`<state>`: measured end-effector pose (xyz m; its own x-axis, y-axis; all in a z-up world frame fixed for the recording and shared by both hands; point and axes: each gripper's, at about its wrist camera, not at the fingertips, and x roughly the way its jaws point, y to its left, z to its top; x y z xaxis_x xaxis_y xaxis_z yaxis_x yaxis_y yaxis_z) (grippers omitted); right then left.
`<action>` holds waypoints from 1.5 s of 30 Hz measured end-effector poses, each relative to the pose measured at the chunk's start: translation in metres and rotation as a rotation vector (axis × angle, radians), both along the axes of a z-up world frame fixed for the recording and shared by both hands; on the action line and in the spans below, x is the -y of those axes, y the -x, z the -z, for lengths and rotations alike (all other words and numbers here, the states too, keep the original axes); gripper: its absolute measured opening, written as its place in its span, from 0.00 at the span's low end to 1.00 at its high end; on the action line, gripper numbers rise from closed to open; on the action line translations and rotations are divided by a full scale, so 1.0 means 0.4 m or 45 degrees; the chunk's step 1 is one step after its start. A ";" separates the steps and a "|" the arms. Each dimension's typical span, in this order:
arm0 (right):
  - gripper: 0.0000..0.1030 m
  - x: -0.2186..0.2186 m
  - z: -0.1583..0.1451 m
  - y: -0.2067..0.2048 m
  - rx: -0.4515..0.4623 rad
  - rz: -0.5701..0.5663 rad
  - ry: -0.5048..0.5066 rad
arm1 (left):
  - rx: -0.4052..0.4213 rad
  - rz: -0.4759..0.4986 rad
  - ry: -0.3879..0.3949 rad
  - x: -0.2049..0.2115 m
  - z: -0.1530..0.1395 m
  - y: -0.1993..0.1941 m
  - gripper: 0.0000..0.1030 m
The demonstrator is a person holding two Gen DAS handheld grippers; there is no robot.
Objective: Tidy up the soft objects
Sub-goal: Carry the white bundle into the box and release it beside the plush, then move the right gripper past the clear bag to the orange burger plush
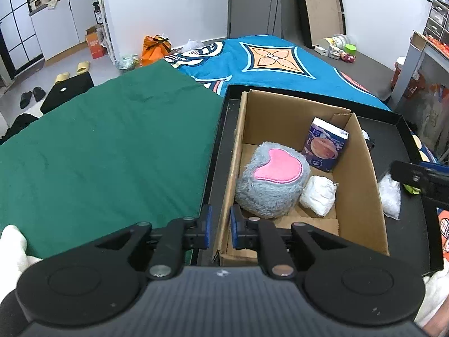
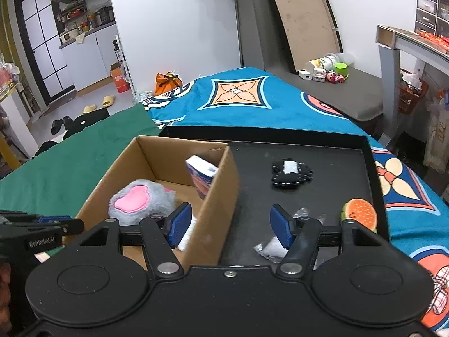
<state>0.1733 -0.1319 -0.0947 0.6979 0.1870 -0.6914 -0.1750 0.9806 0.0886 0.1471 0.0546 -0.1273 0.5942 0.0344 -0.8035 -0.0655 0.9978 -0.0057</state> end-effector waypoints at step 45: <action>0.60 0.375 0.192 -0.095 -0.162 0.210 -0.253 | -0.040 -0.017 -0.450 0.160 0.026 -0.078 0.74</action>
